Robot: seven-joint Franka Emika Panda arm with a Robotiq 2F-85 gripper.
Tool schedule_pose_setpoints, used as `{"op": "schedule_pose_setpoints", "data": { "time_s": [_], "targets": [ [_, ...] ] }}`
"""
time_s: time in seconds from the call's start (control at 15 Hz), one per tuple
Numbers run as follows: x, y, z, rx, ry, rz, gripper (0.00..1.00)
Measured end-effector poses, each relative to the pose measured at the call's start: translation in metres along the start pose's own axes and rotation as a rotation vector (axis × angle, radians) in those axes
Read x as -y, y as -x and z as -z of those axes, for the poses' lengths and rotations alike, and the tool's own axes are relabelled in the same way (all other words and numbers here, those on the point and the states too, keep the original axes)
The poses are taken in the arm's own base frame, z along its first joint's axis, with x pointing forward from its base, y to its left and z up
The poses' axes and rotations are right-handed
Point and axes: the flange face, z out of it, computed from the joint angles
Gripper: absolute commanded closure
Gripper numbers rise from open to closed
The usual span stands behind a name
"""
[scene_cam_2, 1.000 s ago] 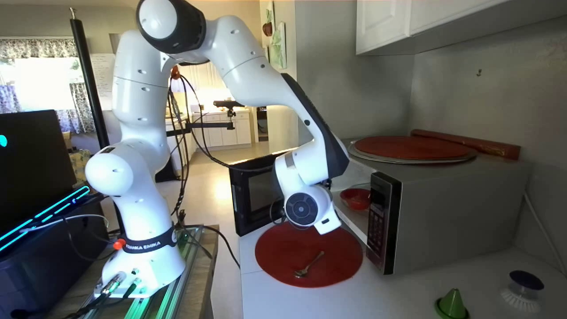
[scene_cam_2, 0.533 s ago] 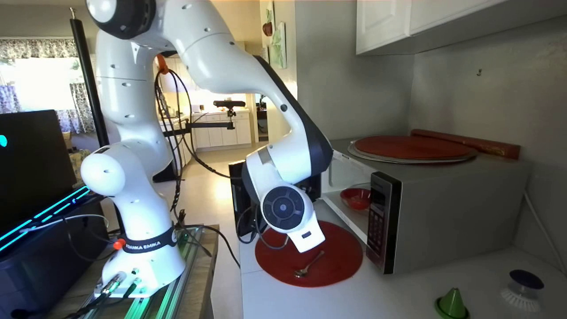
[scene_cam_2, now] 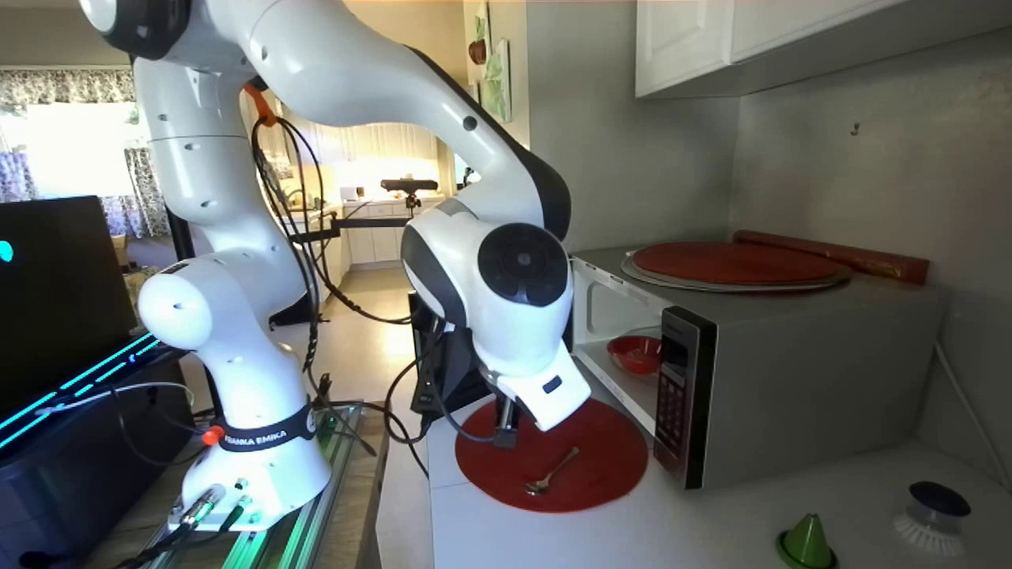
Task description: Put the red bowl in the microwave
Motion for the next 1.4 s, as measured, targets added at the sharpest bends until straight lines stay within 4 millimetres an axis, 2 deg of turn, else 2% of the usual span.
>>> {"op": "schedule_pose_setpoints", "data": {
  "time_s": [0.27, 1.4],
  "targets": [
    [0.004, -0.009, 0.028, -0.079, 0.087, 0.052, 0.00],
    [0.003, -0.009, 0.027, -0.077, 0.088, 0.052, 0.00]
  ]
}}
